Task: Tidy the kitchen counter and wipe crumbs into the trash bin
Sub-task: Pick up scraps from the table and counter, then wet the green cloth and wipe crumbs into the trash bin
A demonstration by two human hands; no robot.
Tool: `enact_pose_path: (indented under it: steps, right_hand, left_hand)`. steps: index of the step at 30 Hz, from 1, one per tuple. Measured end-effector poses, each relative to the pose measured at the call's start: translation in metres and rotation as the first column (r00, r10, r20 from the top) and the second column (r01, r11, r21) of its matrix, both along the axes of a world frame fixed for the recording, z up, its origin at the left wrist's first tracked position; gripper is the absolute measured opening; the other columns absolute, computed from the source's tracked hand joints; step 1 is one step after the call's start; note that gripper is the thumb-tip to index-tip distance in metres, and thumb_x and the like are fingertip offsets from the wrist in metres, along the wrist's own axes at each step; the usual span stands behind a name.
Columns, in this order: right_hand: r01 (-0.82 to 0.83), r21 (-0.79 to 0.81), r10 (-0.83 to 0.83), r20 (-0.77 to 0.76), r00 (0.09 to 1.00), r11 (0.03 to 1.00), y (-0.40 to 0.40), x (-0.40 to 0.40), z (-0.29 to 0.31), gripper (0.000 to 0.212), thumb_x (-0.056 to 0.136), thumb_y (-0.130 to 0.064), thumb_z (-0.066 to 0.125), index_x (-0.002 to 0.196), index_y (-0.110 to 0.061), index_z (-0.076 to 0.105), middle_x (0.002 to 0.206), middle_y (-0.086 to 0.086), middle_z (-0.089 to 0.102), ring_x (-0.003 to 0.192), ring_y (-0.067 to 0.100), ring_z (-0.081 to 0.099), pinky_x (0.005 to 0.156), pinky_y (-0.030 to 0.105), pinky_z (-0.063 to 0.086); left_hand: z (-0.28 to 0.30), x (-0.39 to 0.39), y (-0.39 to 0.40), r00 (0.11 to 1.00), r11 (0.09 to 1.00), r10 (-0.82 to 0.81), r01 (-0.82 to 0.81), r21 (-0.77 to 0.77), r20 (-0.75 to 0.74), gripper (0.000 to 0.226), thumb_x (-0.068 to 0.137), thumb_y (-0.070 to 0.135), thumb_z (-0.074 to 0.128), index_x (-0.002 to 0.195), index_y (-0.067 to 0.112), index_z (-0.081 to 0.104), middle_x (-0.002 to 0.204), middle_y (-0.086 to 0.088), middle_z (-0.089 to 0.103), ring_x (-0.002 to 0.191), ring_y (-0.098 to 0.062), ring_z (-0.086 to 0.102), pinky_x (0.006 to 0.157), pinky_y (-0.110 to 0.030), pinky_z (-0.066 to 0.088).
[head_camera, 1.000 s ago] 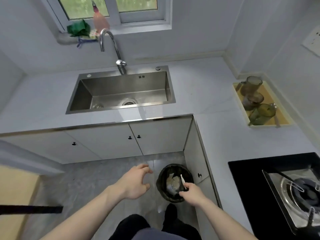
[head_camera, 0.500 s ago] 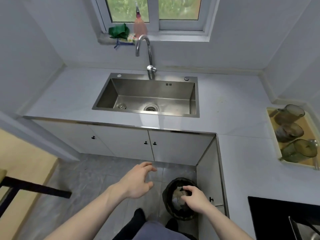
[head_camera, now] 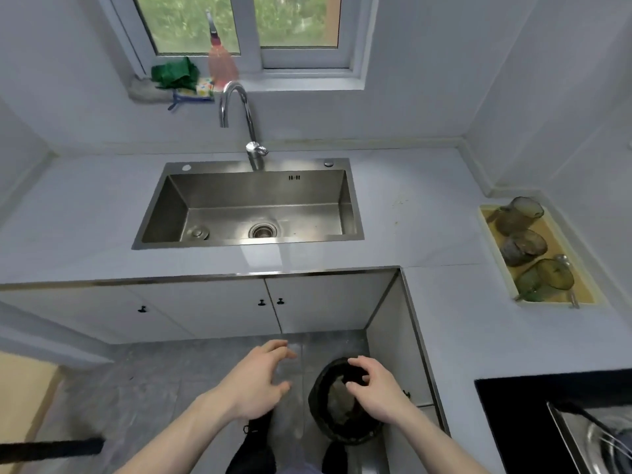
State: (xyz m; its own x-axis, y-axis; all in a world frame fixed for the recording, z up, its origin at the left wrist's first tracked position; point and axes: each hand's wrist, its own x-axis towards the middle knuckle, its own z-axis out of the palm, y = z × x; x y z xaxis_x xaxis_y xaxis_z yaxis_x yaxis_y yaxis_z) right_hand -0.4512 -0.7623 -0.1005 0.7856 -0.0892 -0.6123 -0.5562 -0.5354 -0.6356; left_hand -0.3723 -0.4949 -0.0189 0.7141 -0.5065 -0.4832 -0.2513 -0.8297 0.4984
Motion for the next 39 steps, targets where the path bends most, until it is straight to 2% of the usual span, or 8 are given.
enact_pose_path:
  steps: [8, 13, 17, 23, 28, 32, 34, 39]
  right_hand:
    - [0.165, -0.056, -0.158, 0.125, 0.98, 0.985, 0.025, 0.021, 0.032, 0.059, 0.088, -0.041, 0.064, 0.144, -0.042, 0.047, 0.159, -0.018, 0.034, 0.143, 0.007, 0.038, 0.119, 0.03, 0.031]
    - [0.252, -0.098, -0.224, 0.235, 0.946, 0.963, 0.044, 0.055, 0.059, 0.06, 0.087, -0.047, 0.061, 0.145, -0.046, 0.044, 0.158, -0.025, 0.03, 0.144, -0.006, 0.028, 0.115, 0.017, 0.022]
    - [0.32, -0.098, -0.28, 0.29, 0.915, 0.942, 0.062, 0.086, 0.081, 0.059, 0.089, -0.046, 0.061, 0.146, -0.047, 0.044, 0.157, -0.026, 0.03, 0.141, -0.008, 0.028, 0.111, 0.016, 0.023]
    - [0.397, -0.11, -0.339, 0.348, 0.874, 0.911, 0.081, 0.104, 0.099, 0.061, 0.083, -0.05, 0.059, 0.143, -0.047, 0.046, 0.156, -0.024, 0.035, 0.142, -0.004, 0.032, 0.109, 0.017, 0.028]
    - [0.386, -0.13, -0.327, 0.332, 0.885, 0.913, 0.075, 0.121, 0.111, 0.062, 0.084, -0.05, 0.062, 0.143, -0.047, 0.045, 0.156, -0.021, 0.036, 0.143, 0.004, 0.037, 0.12, 0.034, 0.032]
    - [0.314, -0.145, -0.244, 0.366, 0.898, 0.938, 0.07, 0.156, 0.129, 0.063, 0.085, -0.052, 0.06, 0.145, -0.047, 0.043, 0.152, -0.03, 0.033, 0.141, -0.008, 0.03, 0.118, 0.025, 0.026]
    - [0.26, -0.138, -0.192, 0.377, 0.906, 0.955, 0.069, 0.176, 0.14, 0.059, 0.089, -0.047, 0.062, 0.145, -0.048, 0.042, 0.148, -0.032, 0.032, 0.14, -0.007, 0.032, 0.115, 0.022, 0.027]
    - [0.108, -0.162, -0.031, 0.418, 0.908, 0.981, 0.064, 0.234, 0.164, 0.059, 0.092, -0.042, 0.062, 0.147, -0.045, 0.041, 0.154, -0.027, 0.033, 0.142, -0.001, 0.035, 0.117, 0.032, 0.036]
  left_hand:
    - [0.008, 0.072, 0.004, 0.978, 0.977, -0.2, 0.203, -0.062, 0.054, 0.055, 0.09, 0.044, 0.06, 0.144, 0.036, 0.048, 0.16, 0.015, 0.03, 0.145, -0.008, 0.033, 0.118, -0.023, 0.028]
    - [0.027, 0.13, 0.018, 0.96, 0.957, -0.253, 0.267, -0.111, 0.121, 0.053, 0.09, 0.043, 0.062, 0.142, 0.038, 0.05, 0.159, 0.018, 0.031, 0.145, -0.005, 0.033, 0.118, -0.022, 0.028]
    - [0.04, 0.169, 0.035, 0.936, 0.939, -0.295, 0.321, -0.122, 0.193, 0.051, 0.091, 0.04, 0.063, 0.14, 0.036, 0.051, 0.158, 0.017, 0.033, 0.142, -0.004, 0.035, 0.108, -0.009, 0.022]
    - [0.047, 0.204, 0.056, 0.929, 0.932, -0.331, 0.349, -0.099, 0.163, 0.05, 0.092, 0.036, 0.062, 0.14, 0.038, 0.051, 0.16, 0.016, 0.031, 0.145, -0.009, 0.034, 0.119, -0.025, 0.029]
    - [0.049, 0.225, 0.059, 0.94, 0.942, -0.29, 0.313, -0.124, 0.178, 0.049, 0.092, 0.041, 0.062, 0.14, 0.041, 0.05, 0.16, 0.018, 0.03, 0.145, -0.008, 0.034, 0.116, -0.026, 0.032]
    - [0.053, 0.243, 0.059, 0.954, 0.954, -0.223, 0.256, -0.158, 0.199, 0.05, 0.092, 0.041, 0.061, 0.14, 0.041, 0.049, 0.16, 0.019, 0.029, 0.146, -0.004, 0.03, 0.116, -0.024, 0.029]
    - [0.057, 0.252, 0.06, 0.958, 0.96, -0.183, 0.222, -0.172, 0.219, 0.049, 0.092, 0.041, 0.062, 0.14, 0.039, 0.051, 0.16, 0.018, 0.03, 0.145, -0.006, 0.032, 0.116, -0.024, 0.029]
    - [0.078, 0.278, 0.069, 0.956, 0.976, -0.041, 0.1, -0.193, 0.291, 0.046, 0.092, 0.035, 0.064, 0.138, 0.033, 0.056, 0.153, 0.018, 0.039, 0.14, -0.007, 0.04, 0.114, -0.02, 0.031]
